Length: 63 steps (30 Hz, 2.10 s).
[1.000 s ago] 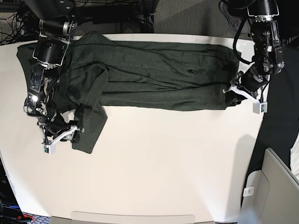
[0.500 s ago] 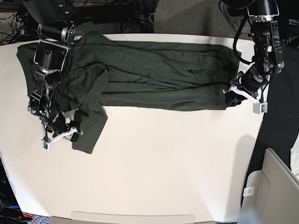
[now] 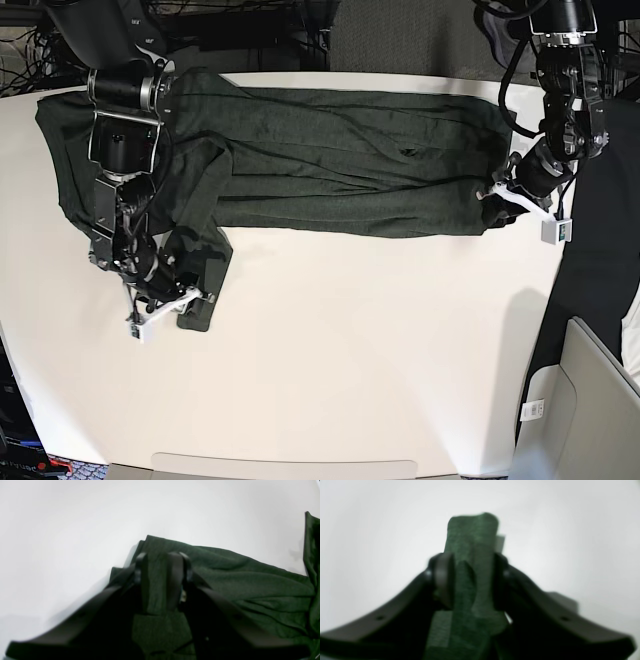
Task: Fold the T-shirt properly
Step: 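Drag the sleeve across the folded body toward the left gripper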
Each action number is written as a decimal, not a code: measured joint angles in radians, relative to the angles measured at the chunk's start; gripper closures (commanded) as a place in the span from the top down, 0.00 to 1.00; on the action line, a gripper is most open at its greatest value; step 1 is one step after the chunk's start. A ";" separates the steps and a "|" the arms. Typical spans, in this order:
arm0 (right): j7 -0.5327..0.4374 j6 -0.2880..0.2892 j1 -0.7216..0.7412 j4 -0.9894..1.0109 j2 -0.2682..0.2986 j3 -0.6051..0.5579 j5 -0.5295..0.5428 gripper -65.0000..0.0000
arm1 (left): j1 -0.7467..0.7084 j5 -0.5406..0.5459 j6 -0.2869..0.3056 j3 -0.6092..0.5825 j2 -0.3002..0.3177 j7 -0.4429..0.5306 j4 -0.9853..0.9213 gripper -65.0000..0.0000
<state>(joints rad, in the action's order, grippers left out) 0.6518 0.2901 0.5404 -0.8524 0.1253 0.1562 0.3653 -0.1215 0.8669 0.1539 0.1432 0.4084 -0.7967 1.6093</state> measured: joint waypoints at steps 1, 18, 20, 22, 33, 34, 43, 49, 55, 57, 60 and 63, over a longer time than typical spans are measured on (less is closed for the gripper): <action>0.006 0.001 0.000 0.000 -0.004 -0.006 0.001 0.12 | 0.000 0.000 -0.001 0.000 0.002 0.000 0.000 0.20; 0.180 0.145 -0.147 -0.275 -0.024 -0.011 0.201 0.01 | -0.026 -0.001 -0.004 0.102 0.001 0.000 0.001 0.20; 0.209 0.164 -0.170 -0.339 -0.026 -0.012 0.251 0.01 | -0.028 -0.004 -0.004 0.110 0.003 0.000 0.001 0.20; 0.233 0.164 -0.195 -0.393 -0.031 -0.014 0.302 0.01 | -0.027 0.000 -0.003 0.110 0.001 0.000 0.001 0.20; 0.267 0.208 -0.318 -0.488 -0.134 -0.089 0.455 0.01 | -0.028 -0.001 0.000 0.108 0.000 0.000 0.001 0.20; 0.269 0.219 -0.322 -0.501 -0.148 -0.112 0.457 0.01 | -0.028 -0.001 -0.001 0.108 0.000 0.000 0.001 0.20; 0.263 0.230 -0.329 -0.537 -0.266 -0.273 0.461 0.01 | -0.027 0.000 0.000 0.108 0.000 0.000 0.001 0.20; 0.264 0.233 -0.328 -0.535 -0.273 -0.347 0.468 0.01 | -0.028 -0.001 0.000 0.108 0.000 0.000 0.001 0.20; 0.261 0.232 -0.344 -0.493 -0.270 -0.413 0.468 0.01 | -0.028 0.000 0.000 0.108 0.000 0.000 0.001 0.20; 0.266 0.231 -0.344 -0.482 -0.270 -0.447 0.468 0.01 | -0.027 -0.002 0.000 0.108 0.000 0.000 0.001 0.20; 0.265 0.234 -0.332 -0.481 -0.270 -0.489 0.471 0.01 | -0.027 -0.001 -0.001 0.108 0.000 0.001 0.001 0.20; 0.258 0.230 -0.312 -0.447 -0.273 -0.492 0.472 0.07 | -0.027 -0.001 0.000 0.108 0.000 0.001 0.001 0.20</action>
<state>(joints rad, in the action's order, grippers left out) 0.9100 0.5198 0.2279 -1.2991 -0.1474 -0.3363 0.8371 -0.1486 0.8661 0.1535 0.2516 0.4084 -0.7959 1.6100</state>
